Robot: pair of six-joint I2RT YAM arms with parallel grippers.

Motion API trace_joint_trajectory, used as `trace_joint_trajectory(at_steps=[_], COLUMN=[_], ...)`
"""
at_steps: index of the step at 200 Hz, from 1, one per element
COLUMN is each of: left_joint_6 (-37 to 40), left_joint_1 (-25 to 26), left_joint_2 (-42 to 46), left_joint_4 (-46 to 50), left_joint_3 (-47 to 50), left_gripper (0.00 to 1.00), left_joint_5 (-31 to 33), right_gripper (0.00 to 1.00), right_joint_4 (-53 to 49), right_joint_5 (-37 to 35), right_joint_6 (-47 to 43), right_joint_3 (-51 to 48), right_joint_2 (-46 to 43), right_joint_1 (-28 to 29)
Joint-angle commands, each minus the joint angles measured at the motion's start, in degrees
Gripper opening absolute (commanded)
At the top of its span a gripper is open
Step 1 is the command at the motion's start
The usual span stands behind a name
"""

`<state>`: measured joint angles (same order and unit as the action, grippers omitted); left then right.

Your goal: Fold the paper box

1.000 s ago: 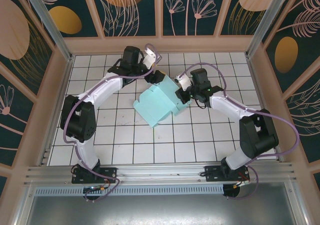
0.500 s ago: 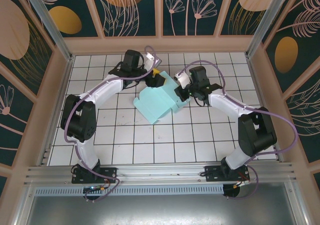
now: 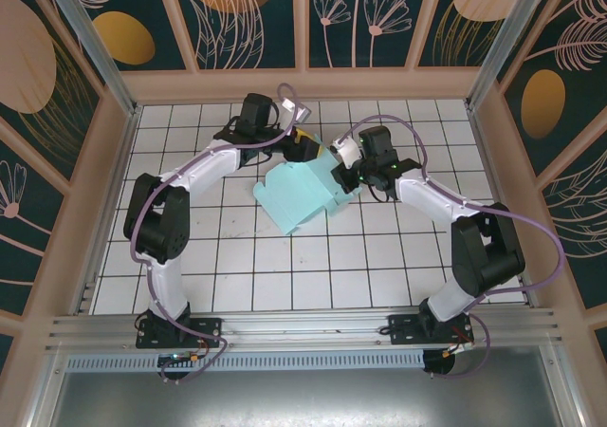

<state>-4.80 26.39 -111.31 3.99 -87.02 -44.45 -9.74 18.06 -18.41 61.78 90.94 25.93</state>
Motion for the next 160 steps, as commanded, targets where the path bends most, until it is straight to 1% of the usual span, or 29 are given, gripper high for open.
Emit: trace_joint_trajectory(at_steps=[1, 9, 25, 52, 66, 83, 93, 100, 112, 136, 160], left_joint_6=[-2.91, -2.8, -1.19, 1.07, 1.67, 1.17, 0.13, -0.64, -1.3, -0.1, 0.93], left_joint_1=[1.82, 1.83, 1.82, 1.78, 1.44, 0.24, -1.0, -1.98, -3.15, -3.36, -3.45], left_joint_2=[-1.63, -1.47, 0.39, 6.5, 9.76, 12.57, 12.73, 14.78, 14.84, 13.5, 10.91], left_joint_4=[-3.98, -4.14, -4.65, -9.49, -12.25, -15.37, -17.23, -18.38, -18.36, -13.83, -12.46], left_joint_3=[-2.06, -2.13, -0.83, 5.79, 9.92, 15.01, 17.93, 19.69, 21.36, 21.63, 22.8], left_gripper=[0.59, 0.6, 0.66, 0.73, 0.77, 0.81, 0.82, 0.83, 0.84, 0.84, 0.83], left_joint_5=[-5.48, -5.14, -2.54, 2.22, 3.98, 5.92, 6.13, 5.76, 4.81, 4.11, 6.02], right_gripper=[0.0, 0.0, 0.0, 0.0, 0.0, 0.0, 0.0, 0.0, 0.0, 0.0, 0.0], right_joint_4=[3.48, 3.78, 4.46, 6.7, 8.4, 10.79, 11.32, 10.83, 9.7, 8.44, 7.49], right_joint_5=[4.08, 3.98, 3.06, 4.42, 6.62, 11.07, 13.82, 15.46, 17.1, 17.87, 19.97], right_joint_6=[0.09, 0.13, 0.13, 2.72, 4.67, 6.65, 7.26, 7.06, 6.47, 6.65, 7.87], right_joint_3=[1.71, 1.4, 0.24, -2.27, -4.07, -6.26, -7.07, -7.31, -7.39, -7.22, -6.29], right_joint_2=[0.45, 0.19, -0.78, -3.03, -4.34, -5.74, -6.16, -6.14, -6.11, -6.12, -6.3], right_joint_1=[1.51, 1.49, 1.24, -1.7, -3.57, -6.01, -7.2, -7.73, -8.3, -9.01, -9.55])
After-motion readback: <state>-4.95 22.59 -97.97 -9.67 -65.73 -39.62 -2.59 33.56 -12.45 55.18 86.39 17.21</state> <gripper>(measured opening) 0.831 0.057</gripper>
